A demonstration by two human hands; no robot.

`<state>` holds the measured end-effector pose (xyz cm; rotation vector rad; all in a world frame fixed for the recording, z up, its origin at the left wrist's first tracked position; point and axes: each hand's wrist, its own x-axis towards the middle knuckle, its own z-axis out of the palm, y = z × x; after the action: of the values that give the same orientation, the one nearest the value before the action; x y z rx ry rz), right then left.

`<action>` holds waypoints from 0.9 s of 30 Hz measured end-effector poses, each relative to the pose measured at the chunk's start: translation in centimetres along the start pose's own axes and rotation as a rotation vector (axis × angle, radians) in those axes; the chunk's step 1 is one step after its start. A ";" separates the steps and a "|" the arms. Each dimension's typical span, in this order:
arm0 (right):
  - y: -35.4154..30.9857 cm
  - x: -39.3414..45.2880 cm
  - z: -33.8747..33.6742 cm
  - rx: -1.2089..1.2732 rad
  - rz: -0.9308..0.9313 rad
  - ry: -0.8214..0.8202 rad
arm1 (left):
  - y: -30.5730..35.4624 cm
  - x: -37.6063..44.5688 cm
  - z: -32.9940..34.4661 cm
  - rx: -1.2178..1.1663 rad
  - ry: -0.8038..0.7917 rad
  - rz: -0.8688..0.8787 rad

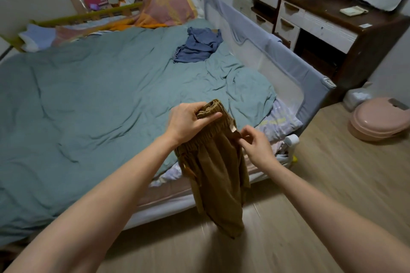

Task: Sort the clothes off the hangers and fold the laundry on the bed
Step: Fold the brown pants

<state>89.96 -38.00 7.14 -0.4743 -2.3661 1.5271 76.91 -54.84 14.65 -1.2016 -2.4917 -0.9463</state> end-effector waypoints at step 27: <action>1.7 0.5 -5.3 -0.485 -0.018 -0.454 | 1.5 0.6 1.0 -0.178 -0.782 -0.087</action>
<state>91.85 -32.78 7.69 -0.2130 -3.1007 1.1296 77.78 -53.13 14.86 -1.8087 -3.1065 -0.8382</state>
